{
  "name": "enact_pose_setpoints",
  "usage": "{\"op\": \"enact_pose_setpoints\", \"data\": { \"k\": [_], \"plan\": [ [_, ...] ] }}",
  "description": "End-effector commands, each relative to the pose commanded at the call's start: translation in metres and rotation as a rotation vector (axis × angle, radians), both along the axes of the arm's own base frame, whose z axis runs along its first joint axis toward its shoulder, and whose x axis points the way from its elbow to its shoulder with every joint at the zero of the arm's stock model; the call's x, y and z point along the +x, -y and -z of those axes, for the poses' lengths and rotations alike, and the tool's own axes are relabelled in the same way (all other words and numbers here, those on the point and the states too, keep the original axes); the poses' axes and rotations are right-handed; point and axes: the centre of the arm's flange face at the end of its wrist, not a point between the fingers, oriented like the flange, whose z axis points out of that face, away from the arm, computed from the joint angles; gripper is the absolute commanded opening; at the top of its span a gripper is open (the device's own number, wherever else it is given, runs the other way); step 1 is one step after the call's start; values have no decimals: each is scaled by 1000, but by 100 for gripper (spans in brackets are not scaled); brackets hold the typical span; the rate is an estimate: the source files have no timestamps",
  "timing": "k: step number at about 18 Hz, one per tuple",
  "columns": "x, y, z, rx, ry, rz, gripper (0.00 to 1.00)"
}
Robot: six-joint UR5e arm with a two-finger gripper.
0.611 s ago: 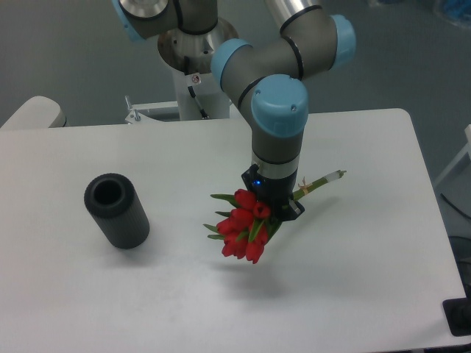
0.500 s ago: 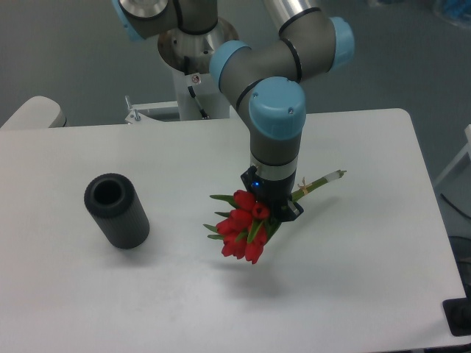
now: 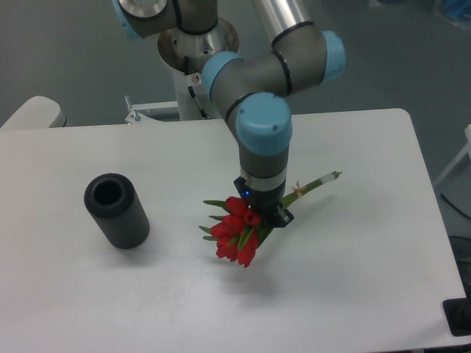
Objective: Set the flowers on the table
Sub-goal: 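Lower the held red tulips toward the table surface with the gripper, then lay the tulips on the table and open the gripper to release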
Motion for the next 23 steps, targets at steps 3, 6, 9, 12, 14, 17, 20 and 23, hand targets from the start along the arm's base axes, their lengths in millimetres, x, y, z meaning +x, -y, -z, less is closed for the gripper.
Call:
{"op": "enact_pose_setpoints", "data": {
  "k": [3, 6, 9, 12, 14, 17, 20, 23],
  "plan": [
    [7, -12, 12, -7, 12, -26, 6],
    [16, -27, 28, -14, 22, -70, 6],
    [24, -48, 46, -24, 30, -124, 6],
    [28, -62, 54, -25, 34, -140, 11],
    [32, -70, 58, -25, 36, -143, 21],
    [33, -75, 60, -22, 37, -138, 53],
    [32, -77, 54, -15, 26, -132, 100],
    [32, -75, 40, 2, 14, -129, 100]
  ]
}}
